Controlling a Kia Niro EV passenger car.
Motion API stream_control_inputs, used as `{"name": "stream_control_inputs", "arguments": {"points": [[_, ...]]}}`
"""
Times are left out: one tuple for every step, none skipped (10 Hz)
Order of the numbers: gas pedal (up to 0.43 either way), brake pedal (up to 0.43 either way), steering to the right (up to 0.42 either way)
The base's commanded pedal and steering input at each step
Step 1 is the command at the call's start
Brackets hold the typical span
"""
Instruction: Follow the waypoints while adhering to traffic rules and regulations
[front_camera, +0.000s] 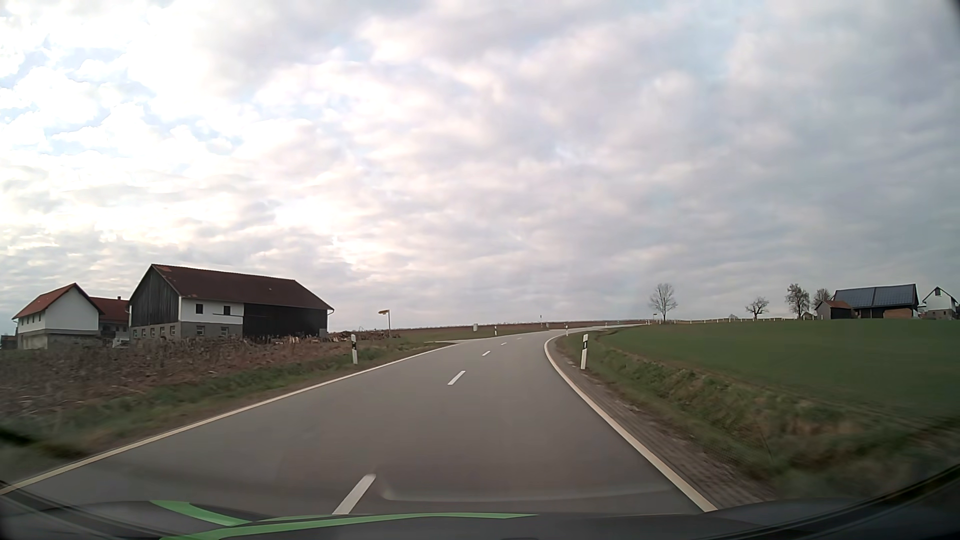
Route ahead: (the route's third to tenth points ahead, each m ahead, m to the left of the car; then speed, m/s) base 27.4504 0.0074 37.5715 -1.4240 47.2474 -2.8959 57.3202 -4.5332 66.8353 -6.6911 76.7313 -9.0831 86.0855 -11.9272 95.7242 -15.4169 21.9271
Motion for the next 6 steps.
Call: {"name": "stream_control_inputs", "arguments": {"points": [[0.299,0.000,0.023],[0.311,0.000,0.023],[0.311,0.000,0.023],[0.311,0.000,0.022],[0.311,0.000,0.022],[0.311,0.000,0.022]]}}
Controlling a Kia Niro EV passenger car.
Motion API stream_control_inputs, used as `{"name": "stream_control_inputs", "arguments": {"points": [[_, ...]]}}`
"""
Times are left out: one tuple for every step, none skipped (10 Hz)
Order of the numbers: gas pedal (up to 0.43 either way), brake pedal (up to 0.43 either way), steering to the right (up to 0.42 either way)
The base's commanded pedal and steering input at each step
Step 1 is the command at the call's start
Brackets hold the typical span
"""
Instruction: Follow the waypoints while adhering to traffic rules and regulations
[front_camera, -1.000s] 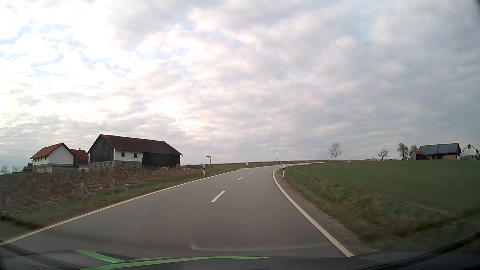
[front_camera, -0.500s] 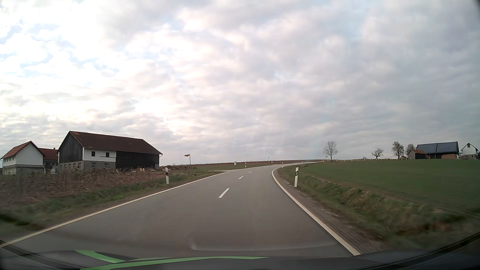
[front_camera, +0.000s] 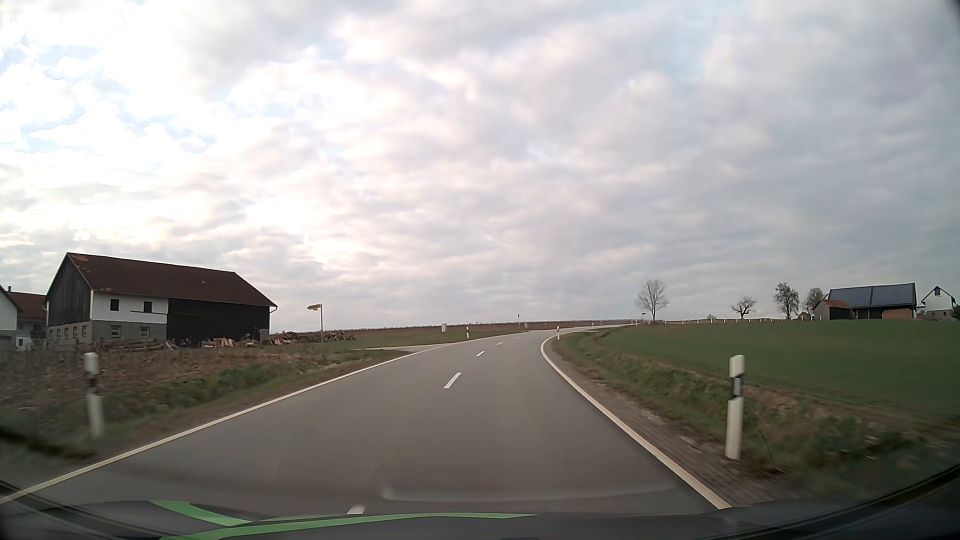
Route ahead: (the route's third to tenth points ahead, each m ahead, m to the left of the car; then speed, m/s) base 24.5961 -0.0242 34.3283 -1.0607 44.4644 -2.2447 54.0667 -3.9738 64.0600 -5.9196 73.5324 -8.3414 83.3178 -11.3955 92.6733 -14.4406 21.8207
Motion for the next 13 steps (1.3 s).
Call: {"name": "stream_control_inputs", "arguments": {"points": [[0.319,0.000,0.022],[0.319,0.000,0.022],[0.319,0.000,0.022],[0.319,0.000,0.022],[0.319,0.000,0.022],[0.319,0.000,0.021],[0.319,0.000,0.021],[0.319,0.000,0.021],[0.319,0.000,0.021],[0.319,0.000,0.020],[0.331,0.000,0.020],[0.331,0.000,0.021],[0.331,0.000,0.021]]}}
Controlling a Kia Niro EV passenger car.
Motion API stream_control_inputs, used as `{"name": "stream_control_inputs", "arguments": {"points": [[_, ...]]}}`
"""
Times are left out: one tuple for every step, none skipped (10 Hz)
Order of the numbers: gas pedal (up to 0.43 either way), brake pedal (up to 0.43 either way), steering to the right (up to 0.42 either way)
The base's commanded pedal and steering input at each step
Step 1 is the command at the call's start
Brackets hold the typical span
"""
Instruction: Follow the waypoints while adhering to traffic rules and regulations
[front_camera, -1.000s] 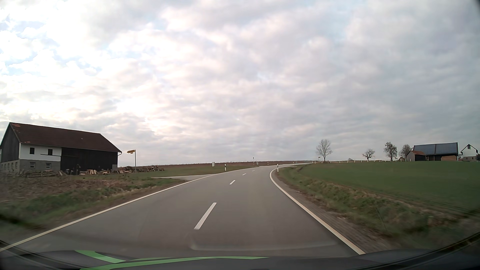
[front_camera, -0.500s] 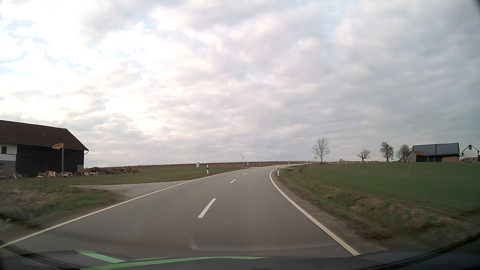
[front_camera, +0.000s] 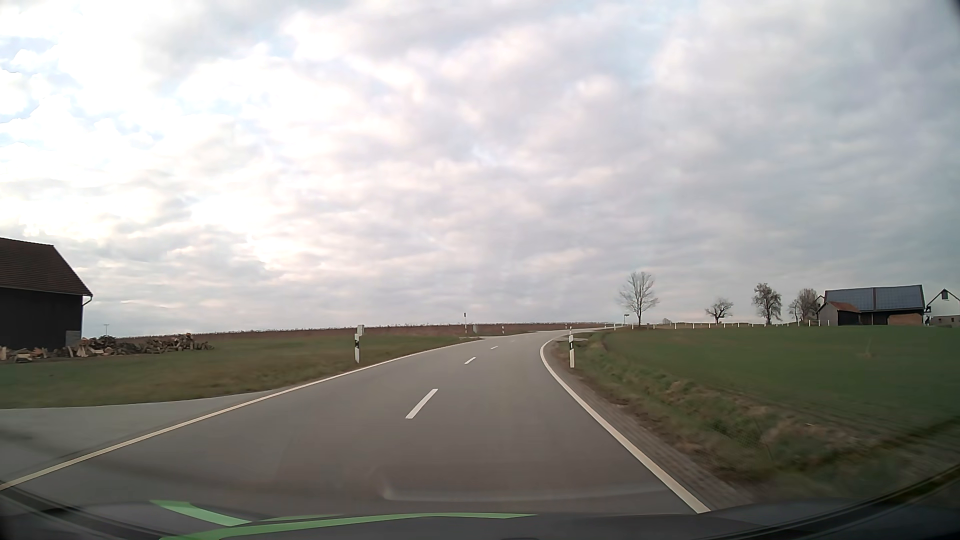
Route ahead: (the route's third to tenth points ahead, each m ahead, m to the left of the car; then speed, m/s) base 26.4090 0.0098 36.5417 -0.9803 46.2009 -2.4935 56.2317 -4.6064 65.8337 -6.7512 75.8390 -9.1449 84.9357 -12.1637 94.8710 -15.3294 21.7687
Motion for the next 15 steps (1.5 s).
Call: {"name": "stream_control_inputs", "arguments": {"points": [[0.331,0.000,0.021],[0.331,0.000,0.021],[0.331,0.000,0.021],[0.331,0.000,0.022],[0.331,0.000,0.023],[0.339,0.000,0.023],[0.339,0.000,0.023],[0.339,0.000,0.023],[0.339,0.000,0.023],[0.339,0.000,0.023],[0.339,0.000,0.023],[0.339,0.000,0.023],[0.339,0.000,0.023],[0.339,0.000,0.023],[0.339,0.000,0.023]]}}
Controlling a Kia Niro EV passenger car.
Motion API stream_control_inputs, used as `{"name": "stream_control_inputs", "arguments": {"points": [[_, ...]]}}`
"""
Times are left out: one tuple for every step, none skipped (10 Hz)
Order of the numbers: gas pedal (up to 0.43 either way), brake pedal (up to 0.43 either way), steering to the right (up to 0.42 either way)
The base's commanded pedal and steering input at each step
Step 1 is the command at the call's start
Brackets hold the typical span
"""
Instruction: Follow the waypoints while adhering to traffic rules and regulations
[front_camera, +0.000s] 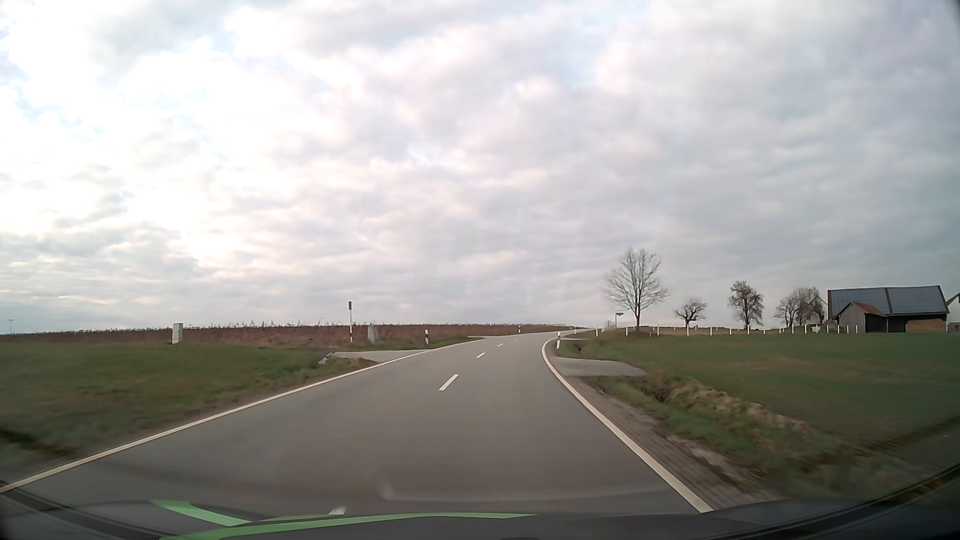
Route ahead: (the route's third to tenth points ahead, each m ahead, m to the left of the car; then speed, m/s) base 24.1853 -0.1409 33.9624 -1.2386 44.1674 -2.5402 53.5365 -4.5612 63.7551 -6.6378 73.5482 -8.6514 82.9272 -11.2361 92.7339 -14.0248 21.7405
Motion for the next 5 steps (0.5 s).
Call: {"name": "stream_control_inputs", "arguments": {"points": [[0.339,0.000,0.023],[0.339,0.000,0.023],[0.339,0.000,0.023],[0.339,0.000,0.022],[0.339,0.000,0.023]]}}
